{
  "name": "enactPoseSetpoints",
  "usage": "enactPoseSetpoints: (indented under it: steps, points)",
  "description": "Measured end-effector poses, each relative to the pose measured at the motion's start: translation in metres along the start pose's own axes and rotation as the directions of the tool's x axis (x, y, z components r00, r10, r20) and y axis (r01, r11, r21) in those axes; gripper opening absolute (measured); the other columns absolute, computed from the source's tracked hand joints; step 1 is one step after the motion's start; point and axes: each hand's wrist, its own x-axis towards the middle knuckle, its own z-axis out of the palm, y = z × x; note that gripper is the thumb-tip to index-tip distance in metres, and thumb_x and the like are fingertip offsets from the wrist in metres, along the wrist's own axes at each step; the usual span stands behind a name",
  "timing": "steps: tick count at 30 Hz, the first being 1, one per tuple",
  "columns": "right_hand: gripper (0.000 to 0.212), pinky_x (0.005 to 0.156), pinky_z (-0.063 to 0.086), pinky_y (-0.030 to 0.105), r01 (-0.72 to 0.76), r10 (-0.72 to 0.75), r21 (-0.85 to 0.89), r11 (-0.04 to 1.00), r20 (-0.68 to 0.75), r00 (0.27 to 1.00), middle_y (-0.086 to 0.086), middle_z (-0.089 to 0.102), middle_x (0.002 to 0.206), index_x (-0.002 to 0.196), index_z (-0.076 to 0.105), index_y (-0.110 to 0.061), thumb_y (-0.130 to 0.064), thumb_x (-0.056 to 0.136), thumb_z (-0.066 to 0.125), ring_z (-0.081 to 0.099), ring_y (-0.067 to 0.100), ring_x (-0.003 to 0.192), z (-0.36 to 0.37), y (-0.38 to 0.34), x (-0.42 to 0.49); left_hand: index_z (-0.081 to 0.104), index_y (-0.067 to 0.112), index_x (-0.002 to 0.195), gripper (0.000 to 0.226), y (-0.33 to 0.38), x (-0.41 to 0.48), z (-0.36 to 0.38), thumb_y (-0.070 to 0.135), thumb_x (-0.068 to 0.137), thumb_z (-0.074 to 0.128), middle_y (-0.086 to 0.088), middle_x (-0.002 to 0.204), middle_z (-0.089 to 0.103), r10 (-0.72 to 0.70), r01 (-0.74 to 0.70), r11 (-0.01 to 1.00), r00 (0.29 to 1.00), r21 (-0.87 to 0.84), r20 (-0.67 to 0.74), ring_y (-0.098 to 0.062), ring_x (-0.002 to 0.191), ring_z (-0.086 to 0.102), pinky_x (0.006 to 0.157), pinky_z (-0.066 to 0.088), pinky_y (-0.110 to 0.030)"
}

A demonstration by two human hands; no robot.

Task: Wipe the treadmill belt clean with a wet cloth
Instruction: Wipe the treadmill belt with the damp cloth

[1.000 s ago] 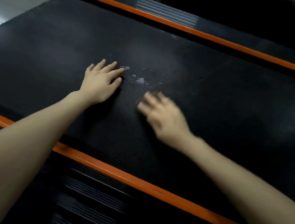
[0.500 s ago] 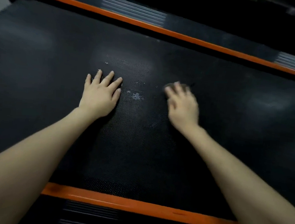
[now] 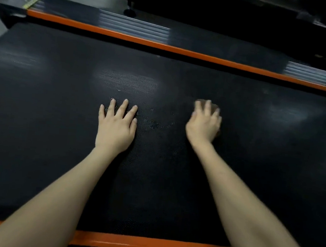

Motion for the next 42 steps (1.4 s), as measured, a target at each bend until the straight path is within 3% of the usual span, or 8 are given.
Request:
enactPoseSetpoints:
  steps: [3,6,12,17,22,27,37,42]
  points:
    - [0.045,0.103,0.035,0.054,0.632,-0.632,0.027,0.775,0.036,0.774,0.011,0.044,0.144,0.131,0.054,-0.021,-0.024,0.09,0.037,0.042,0.046,0.126,0.013,-0.023,-0.041,0.042,0.027,0.142,0.055,-0.003,0.002,0.0,0.045,0.095,0.019,-0.005,0.152,0.035,0.004,-0.004,1.0,1.0,-0.013,-0.017,-0.036,0.142,0.022,0.114,0.009,-0.053]
    - [0.044,0.107,0.028,0.048,0.857,-0.861,0.11,0.503,0.155,0.485,0.007,0.043,0.145,0.132,0.053,-0.023,-0.025,0.091,0.04,0.039,0.037,0.132,-0.006,0.031,-0.051,0.048,0.026,0.138,0.057,-0.005,0.0,-0.001,0.045,0.093,0.019,-0.006,0.148,0.04,0.014,-0.015,1.0,1.0,-0.027,-0.02,-0.036,0.139,0.028,0.112,0.013,-0.054]
    - [0.043,0.112,0.019,0.056,0.152,-0.151,-0.012,0.988,0.049,0.987,0.007,0.029,0.153,0.142,0.039,-0.026,-0.027,0.1,0.035,0.024,0.038,0.139,-0.007,0.063,0.035,0.048,0.026,0.138,0.058,-0.001,0.0,-0.002,0.045,0.093,0.017,-0.007,0.148,0.04,-0.001,0.0,1.0,1.0,-0.017,-0.004,-0.037,0.139,0.027,0.113,0.014,-0.055]
    - [0.045,0.109,0.026,0.049,0.375,-0.375,0.014,0.927,0.042,0.926,0.007,0.034,0.15,0.137,0.047,-0.024,-0.025,0.093,0.039,0.032,0.044,0.133,0.022,-0.04,0.021,0.05,0.025,0.137,0.057,-0.002,0.0,0.0,0.044,0.093,0.019,-0.007,0.147,0.042,0.002,-0.002,1.0,1.0,-0.02,-0.016,-0.037,0.139,0.029,0.112,0.015,-0.055]
    - [0.043,0.11,0.027,0.047,0.838,-0.851,0.146,0.525,0.115,0.513,0.005,0.043,0.145,0.132,0.053,-0.025,-0.029,0.093,0.036,0.037,0.036,0.134,0.014,-0.013,-0.007,0.05,0.026,0.137,0.055,-0.004,0.0,-0.001,0.044,0.093,0.021,-0.006,0.147,0.042,0.007,-0.007,1.0,1.0,-0.021,-0.008,-0.036,0.138,0.031,0.112,0.018,-0.055]
    - [0.041,0.114,0.02,0.052,0.46,-0.468,0.099,0.882,0.081,0.88,0.004,0.035,0.151,0.138,0.045,-0.027,-0.024,0.098,0.04,0.025,0.035,0.14,0.019,-0.012,0.059,0.051,0.028,0.135,0.059,-0.004,0.003,-0.007,0.048,0.091,0.017,-0.003,0.147,0.042,-0.007,0.008,0.998,1.0,-0.057,0.007,-0.033,0.139,0.03,0.113,0.015,-0.051]
    - [0.041,0.116,0.013,0.046,0.563,-0.568,0.078,0.823,0.123,0.814,0.0,0.028,0.154,0.141,0.041,-0.03,-0.026,0.1,0.039,0.019,0.031,0.142,0.022,-0.008,0.085,0.024,0.034,0.149,0.051,-0.044,0.08,-0.007,0.046,0.099,0.025,-0.002,0.159,0.015,-0.098,0.096,0.995,0.993,0.036,0.061,-0.034,0.145,0.005,0.115,-0.002,-0.056]
    - [0.043,0.115,0.012,0.048,0.219,-0.22,0.014,0.976,0.042,0.975,0.004,0.028,0.154,0.141,0.041,-0.028,-0.026,0.099,0.034,0.022,0.037,0.139,0.035,-0.045,0.133,0.028,0.033,0.147,0.056,-0.045,0.081,0.001,0.049,0.094,0.014,-0.003,0.157,0.02,-0.092,0.092,0.995,0.996,0.037,0.0,-0.034,0.145,0.008,0.115,0.001,-0.056]
